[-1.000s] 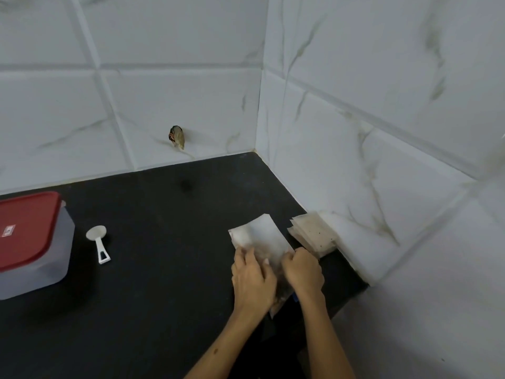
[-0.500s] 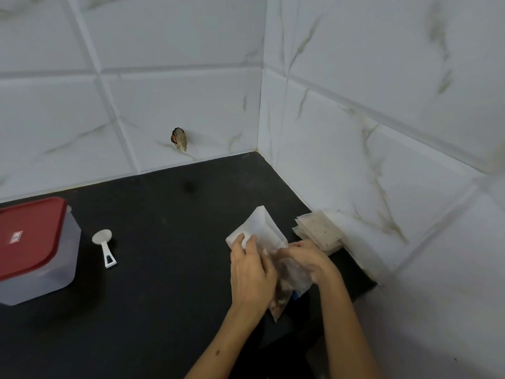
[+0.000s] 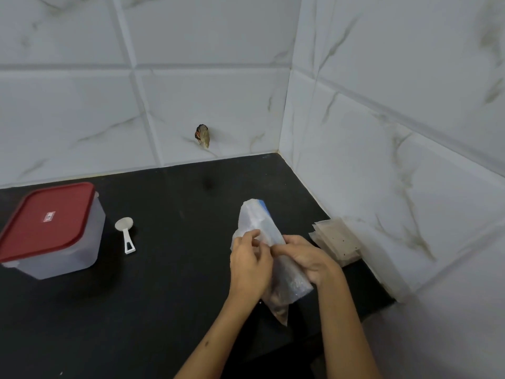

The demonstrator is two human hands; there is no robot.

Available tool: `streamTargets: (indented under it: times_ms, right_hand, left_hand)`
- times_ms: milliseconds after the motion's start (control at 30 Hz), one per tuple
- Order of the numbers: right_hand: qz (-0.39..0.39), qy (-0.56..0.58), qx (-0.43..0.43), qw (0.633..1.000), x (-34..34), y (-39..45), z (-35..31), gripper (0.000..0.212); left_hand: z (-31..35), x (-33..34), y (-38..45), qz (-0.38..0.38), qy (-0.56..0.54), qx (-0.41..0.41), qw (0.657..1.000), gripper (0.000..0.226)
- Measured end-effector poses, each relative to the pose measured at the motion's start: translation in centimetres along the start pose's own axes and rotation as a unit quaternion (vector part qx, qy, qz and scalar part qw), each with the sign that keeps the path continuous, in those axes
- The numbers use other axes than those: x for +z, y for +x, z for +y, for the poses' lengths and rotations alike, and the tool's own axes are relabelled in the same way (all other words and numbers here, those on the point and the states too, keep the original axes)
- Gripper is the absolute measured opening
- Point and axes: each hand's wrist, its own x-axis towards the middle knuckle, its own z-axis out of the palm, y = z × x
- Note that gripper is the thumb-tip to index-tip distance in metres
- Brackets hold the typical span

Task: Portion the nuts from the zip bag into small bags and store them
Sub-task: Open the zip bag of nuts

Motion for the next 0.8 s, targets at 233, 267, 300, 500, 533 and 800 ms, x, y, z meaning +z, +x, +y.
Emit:
streamTargets:
  times_ms: [233, 267, 300, 500, 533, 800]
  right_hand:
    - [0.024, -0.007, -0.093, 0.995, 2.6, 0.4, -1.6, 0.039]
    - [0.031, -0.015, -0.111, 0.993, 3.1, 0.5, -1.8, 0.039]
    - [0.036, -0.023, -0.127, 0.991, 3.5, 0.6, -2.1, 0.039]
    - [0.001, -0.091, -0.176, 0.98, 4.8, 0.8, -4.2, 0.038]
    - [-0.003, -0.096, -0.177, 0.979, 5.0, 0.8, -4.5, 0.034]
    - [-0.017, -0.073, -0.156, 0.985, 5.3, 0.3, -6.0, 0.023]
  left_hand:
    - [-0.5, -1.4, 1.1, 0.026, -0.148, -0.049, 0.987, 0.028]
    - [-0.4, -1.7, 1.3, 0.036, -0.164, -0.046, 0.985, 0.027]
    - [-0.3, -2.1, 1.6, 0.044, -0.174, -0.041, 0.983, 0.027]
    - [-0.5, -4.1, 2.1, 0.041, -0.201, -0.03, 0.978, 0.028]
    - [-0.5, -4.4, 2.1, 0.036, -0.202, -0.029, 0.978, 0.026]
    - [0.4, -5.9, 2.7, 0.026, -0.249, -0.041, 0.967, 0.021]
